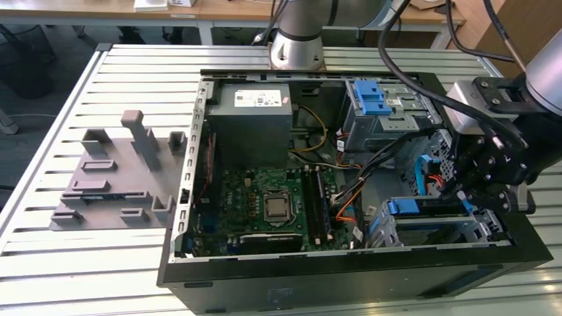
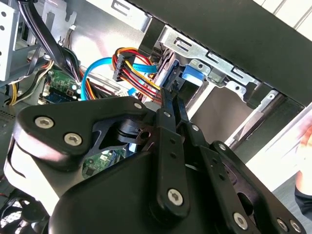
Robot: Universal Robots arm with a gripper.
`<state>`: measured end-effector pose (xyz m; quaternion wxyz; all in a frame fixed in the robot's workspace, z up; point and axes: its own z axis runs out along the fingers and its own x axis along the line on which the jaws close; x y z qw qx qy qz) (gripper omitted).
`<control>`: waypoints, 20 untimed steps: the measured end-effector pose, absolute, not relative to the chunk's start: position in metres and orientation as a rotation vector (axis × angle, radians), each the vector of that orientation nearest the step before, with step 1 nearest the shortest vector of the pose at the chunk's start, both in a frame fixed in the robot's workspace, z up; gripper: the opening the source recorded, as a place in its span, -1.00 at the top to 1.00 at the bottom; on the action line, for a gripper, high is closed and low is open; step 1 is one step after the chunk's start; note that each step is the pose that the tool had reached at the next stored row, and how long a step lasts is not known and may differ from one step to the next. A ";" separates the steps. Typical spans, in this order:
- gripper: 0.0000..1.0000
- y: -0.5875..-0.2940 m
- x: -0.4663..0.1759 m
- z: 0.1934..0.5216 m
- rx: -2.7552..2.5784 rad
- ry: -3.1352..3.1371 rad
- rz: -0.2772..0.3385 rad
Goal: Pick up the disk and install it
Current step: 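Insert the first disk wire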
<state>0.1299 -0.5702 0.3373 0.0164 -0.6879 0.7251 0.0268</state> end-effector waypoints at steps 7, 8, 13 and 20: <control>0.68 -0.570 0.130 0.336 -2.137 2.257 0.083; 0.68 -0.570 0.130 0.336 -2.136 2.257 0.083; 0.68 -0.570 0.130 0.335 -2.136 2.258 0.083; 0.68 -0.570 0.130 0.337 -2.137 2.259 0.086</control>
